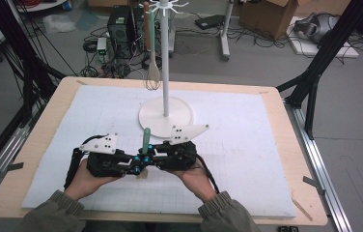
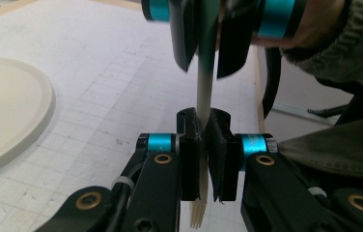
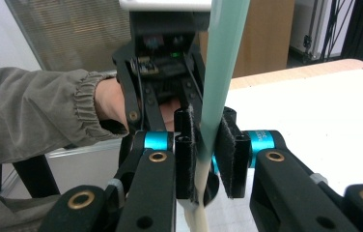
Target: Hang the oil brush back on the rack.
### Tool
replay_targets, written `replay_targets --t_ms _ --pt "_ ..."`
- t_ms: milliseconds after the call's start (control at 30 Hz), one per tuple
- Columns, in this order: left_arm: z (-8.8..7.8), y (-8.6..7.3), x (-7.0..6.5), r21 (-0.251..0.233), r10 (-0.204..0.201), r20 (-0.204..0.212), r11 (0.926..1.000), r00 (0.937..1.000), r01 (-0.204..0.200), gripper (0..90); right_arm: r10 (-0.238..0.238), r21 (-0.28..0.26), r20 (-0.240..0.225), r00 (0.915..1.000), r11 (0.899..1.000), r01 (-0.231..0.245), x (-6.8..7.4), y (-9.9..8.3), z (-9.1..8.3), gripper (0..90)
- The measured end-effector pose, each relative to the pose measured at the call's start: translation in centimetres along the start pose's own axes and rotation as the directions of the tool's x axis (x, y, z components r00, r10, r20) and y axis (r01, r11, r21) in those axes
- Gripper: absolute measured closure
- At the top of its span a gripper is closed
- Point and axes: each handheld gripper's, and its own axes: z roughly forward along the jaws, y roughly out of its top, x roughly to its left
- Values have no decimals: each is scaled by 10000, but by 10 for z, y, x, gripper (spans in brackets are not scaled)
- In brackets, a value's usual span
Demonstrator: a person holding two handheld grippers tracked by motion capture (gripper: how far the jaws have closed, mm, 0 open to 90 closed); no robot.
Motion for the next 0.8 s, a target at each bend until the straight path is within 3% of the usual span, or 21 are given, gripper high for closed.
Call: replay_targets --t_ms 200,367,600,800 --pt "1 -1 1 83 10 -21 10000 10000 -10 832 229 -146 -144 9996 9996 -232 -2 -4 4 836" --pt "2 -1 0 198 148 -116 9997 9998 -146 812 207 124 -196 9996 9997 -204 -3 -4 8 841" --pt "-7 -4 3 287 33 -615 9996 9981 -15 686 296 514 -66 9995 9982 -292 -8 -4 5 842" --pt "-17 -12 4 277 -126 -1251 9995 9921 162 571 428 650 118 9990 9969 -434 -17 -5 -3 843"
